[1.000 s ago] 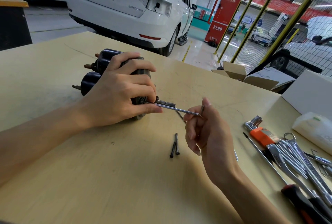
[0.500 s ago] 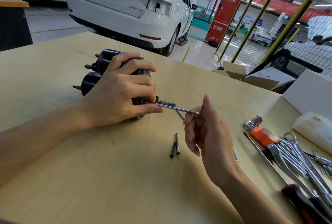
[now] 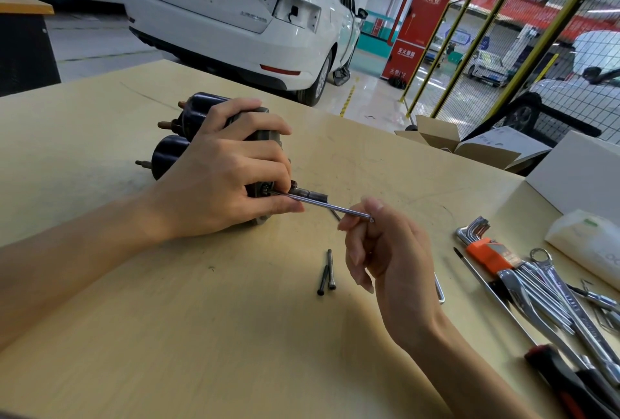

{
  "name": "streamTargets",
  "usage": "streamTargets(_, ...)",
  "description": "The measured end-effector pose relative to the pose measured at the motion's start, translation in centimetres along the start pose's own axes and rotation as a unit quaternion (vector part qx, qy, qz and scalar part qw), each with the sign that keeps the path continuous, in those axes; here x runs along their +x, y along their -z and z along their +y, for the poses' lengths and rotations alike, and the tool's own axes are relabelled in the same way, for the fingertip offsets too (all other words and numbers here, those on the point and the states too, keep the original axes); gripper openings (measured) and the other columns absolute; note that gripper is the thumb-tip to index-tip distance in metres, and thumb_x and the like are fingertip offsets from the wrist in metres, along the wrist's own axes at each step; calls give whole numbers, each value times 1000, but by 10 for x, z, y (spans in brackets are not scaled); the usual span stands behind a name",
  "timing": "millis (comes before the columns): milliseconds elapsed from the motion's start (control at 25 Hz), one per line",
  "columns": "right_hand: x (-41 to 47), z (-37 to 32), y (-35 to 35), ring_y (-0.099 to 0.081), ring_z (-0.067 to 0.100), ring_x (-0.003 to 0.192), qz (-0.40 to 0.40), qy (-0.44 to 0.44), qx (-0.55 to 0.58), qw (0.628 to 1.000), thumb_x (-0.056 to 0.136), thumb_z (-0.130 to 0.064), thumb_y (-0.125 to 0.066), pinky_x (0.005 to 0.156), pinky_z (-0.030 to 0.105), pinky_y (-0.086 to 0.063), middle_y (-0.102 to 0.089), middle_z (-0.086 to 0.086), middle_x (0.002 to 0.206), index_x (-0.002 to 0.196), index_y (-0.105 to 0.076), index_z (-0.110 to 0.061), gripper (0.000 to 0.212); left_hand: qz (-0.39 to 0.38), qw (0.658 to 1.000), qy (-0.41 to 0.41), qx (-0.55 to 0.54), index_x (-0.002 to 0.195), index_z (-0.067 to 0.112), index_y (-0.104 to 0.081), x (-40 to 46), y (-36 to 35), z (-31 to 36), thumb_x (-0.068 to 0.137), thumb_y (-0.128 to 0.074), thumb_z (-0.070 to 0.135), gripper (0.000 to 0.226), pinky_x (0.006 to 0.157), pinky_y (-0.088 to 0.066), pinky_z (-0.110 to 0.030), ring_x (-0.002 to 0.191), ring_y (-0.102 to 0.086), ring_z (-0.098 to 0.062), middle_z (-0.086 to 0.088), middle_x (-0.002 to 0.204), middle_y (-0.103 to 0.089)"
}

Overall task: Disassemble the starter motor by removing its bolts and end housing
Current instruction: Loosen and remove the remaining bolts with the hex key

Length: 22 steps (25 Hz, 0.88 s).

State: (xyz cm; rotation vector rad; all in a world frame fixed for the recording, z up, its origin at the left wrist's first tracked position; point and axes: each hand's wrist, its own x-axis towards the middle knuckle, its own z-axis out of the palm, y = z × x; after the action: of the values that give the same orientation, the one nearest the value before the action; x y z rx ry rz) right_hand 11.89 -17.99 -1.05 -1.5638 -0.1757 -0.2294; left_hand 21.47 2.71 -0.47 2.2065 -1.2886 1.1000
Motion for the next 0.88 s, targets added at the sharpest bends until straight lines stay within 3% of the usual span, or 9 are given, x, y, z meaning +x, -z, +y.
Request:
streamTargets(440, -1, -1, 1, -35, 17, 43, 4, -13, -35, 999, 76, -16, -50, 39, 23, -27, -42, 6, 49, 69, -69, -14, 20, -1, 1000, 0, -2, 78, 23, -74, -1, 0, 0, 89, -62, 51, 33, 114, -25, -49, 124, -54, -21, 12, 92, -71)
streamTargets(640, -3, -3, -1, -34, 18, 43, -1, 1, -35, 999, 81, -14, -44, 41, 29, -24, -42, 6, 48, 76, -71, -14, 28, 1, 1000, -1, 2, 79, 23, -74, 0, 0, 0, 88, -65, 50, 30, 114, -26, -49, 123, -54, -21, 12, 92, -71)
streamTargets(880, -2, -2, -1, -35, 17, 42, 15, 17, -55, 998, 94, 6, -33, 40, 26, -26, -43, 6, 48, 78, -73, -13, 47, 1, 1000, -1, 4, 79, 23, -75, -1, 0, -1, 89, -64, 50, 31, 114, -25, -48, 123, -55, -21, 12, 92, -71)
